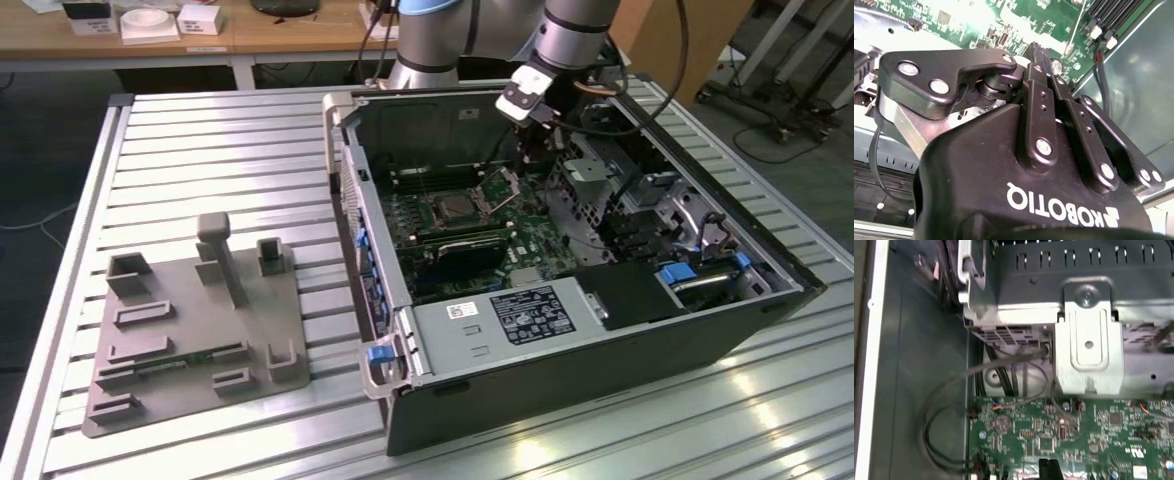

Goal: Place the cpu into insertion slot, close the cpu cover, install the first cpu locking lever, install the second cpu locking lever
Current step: 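Close the cpu cover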

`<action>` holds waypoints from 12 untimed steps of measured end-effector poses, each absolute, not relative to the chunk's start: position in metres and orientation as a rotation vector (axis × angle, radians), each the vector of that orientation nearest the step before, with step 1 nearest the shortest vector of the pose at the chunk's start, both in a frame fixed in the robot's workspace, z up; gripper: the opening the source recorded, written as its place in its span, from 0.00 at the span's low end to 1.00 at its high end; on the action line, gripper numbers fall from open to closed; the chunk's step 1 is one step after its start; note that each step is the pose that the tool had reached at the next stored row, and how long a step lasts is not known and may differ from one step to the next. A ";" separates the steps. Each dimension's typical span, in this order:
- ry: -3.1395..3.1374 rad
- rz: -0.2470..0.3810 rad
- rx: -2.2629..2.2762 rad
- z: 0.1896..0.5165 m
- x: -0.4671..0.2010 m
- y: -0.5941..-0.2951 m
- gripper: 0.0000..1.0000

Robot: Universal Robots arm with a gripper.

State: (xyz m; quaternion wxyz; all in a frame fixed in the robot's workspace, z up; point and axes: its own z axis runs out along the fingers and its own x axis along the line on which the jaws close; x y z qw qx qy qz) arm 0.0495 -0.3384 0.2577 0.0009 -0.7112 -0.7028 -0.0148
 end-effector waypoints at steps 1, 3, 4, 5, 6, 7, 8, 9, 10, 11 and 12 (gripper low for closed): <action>-2.207 -0.047 -2.233 0.258 0.051 -0.338 0.10; -2.207 -0.046 -2.233 0.257 0.053 -0.338 0.10; -2.207 -0.046 -2.233 0.257 0.055 -0.338 0.10; -2.207 -0.046 -2.233 0.257 0.056 -0.338 0.10; -2.207 -0.046 -2.233 0.257 0.056 -0.338 0.10; -2.207 -0.046 -2.233 0.257 0.057 -0.338 0.10; -2.207 -0.046 -2.233 0.257 0.057 -0.338 0.10; -2.207 -0.046 -2.233 0.257 0.057 -0.338 0.10; -2.206 -0.046 -2.233 0.257 0.057 -0.338 0.10; -2.206 -0.046 -2.233 0.256 0.058 -0.338 0.10; -2.206 -0.046 -2.233 0.256 0.058 -0.338 0.10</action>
